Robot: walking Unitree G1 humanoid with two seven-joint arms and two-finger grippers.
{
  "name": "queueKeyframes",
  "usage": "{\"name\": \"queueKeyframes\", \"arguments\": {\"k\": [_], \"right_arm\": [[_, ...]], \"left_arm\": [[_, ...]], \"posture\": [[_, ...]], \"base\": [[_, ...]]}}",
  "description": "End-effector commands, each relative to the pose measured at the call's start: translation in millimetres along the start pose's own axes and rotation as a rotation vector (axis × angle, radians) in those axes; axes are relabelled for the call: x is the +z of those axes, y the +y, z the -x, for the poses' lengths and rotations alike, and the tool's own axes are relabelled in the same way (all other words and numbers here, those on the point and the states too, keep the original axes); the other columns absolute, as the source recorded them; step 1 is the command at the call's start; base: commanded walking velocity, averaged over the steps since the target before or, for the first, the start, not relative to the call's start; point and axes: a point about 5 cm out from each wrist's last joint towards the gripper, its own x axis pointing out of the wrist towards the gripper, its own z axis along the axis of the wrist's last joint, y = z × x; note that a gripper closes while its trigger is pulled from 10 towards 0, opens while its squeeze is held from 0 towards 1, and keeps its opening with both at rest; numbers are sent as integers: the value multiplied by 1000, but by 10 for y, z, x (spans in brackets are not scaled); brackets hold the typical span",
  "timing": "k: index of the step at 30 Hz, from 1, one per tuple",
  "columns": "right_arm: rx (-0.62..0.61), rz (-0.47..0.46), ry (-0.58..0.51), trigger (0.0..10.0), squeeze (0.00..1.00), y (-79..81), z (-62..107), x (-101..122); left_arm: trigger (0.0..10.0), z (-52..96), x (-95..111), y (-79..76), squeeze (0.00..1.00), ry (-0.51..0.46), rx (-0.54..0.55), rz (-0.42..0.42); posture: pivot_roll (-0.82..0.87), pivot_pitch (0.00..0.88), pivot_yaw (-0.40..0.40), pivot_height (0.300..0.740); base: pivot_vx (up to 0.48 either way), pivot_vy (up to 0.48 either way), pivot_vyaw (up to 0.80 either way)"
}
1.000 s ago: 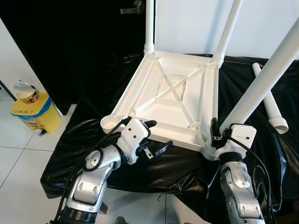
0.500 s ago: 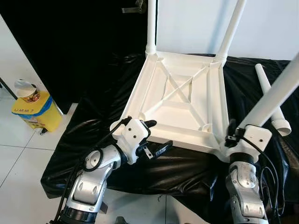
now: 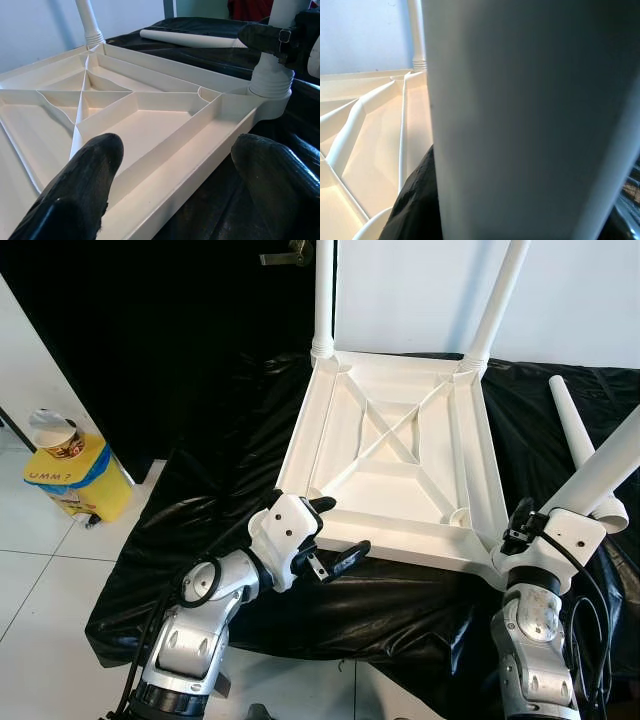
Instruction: Building children table
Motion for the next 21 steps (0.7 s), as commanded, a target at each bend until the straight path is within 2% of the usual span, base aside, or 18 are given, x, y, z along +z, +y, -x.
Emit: {"name": "queueKeyframes", "arguments": {"k": [1,4,5,6,7,12,14,15,16,17,19,20,21], "right_arm": [[-45,34,112,10000,0,-134,64,-218],[-37,21,111,10000,0,-126,67,-215],[-33,17,102,10000,373,-122,67,-203],[-33,17,102,10000,373,-122,67,-203],[-17,5,86,10000,1000,-110,64,-179],[23,-4,39,10000,1000,-89,44,-110],[68,-16,19,10000,1000,-79,24,-79],[153,-22,-3,10000,1000,-93,-27,-42],[153,-22,-3,10000,1000,-93,-27,-42],[218,-12,-12,10000,47,-98,-47,-29],[259,-4,-16,10000,47,-102,-57,-23],[359,11,-15,10000,0,-102,-64,-18],[378,13,-14,10000,0,-102,-64,-19]], "left_arm": [[10000,-21,-13,30,0,1,65,-4],[10000,-24,-13,28,0,1,65,-3],[10000,-26,-14,26,0,0,65,-3],[10000,-26,-14,26,0,0,65,-3],[10000,-27,-15,25,0,0,65,-3],[10000,-32,-12,23,0,-1,65,-3],[10000,-36,-9,20,0,-3,65,-3],[10000,-44,-6,18,0,-6,63,-3],[10000,-44,-6,18,0,-6,63,-3],[10000,-46,-5,17,0,-7,62,-4],[10000,-48,-4,17,0,-7,62,-4],[10000,-49,-2,19,0,-9,62,-6],[10000,-50,-1,19,0,-9,62,-6]], "posture": [[-54,66,6,740],[-55,67,6,740],[-55,68,7,740],[-55,68,7,740],[-56,67,7,740],[-57,67,8,740],[-59,67,9,740],[-61,66,8,740],[-61,66,8,740],[-63,66,9,740],[-63,66,9,740],[-66,67,8,740],[-66,67,8,740]], "base": [[0,0,0],[0,0,0],[0,0,0],[0,0,0],[0,0,0],[0,0,0],[0,0,0],[0,0,0],[0,0,0],[0,0,0],[0,0,0],[0,0,0],[0,0,0]]}}
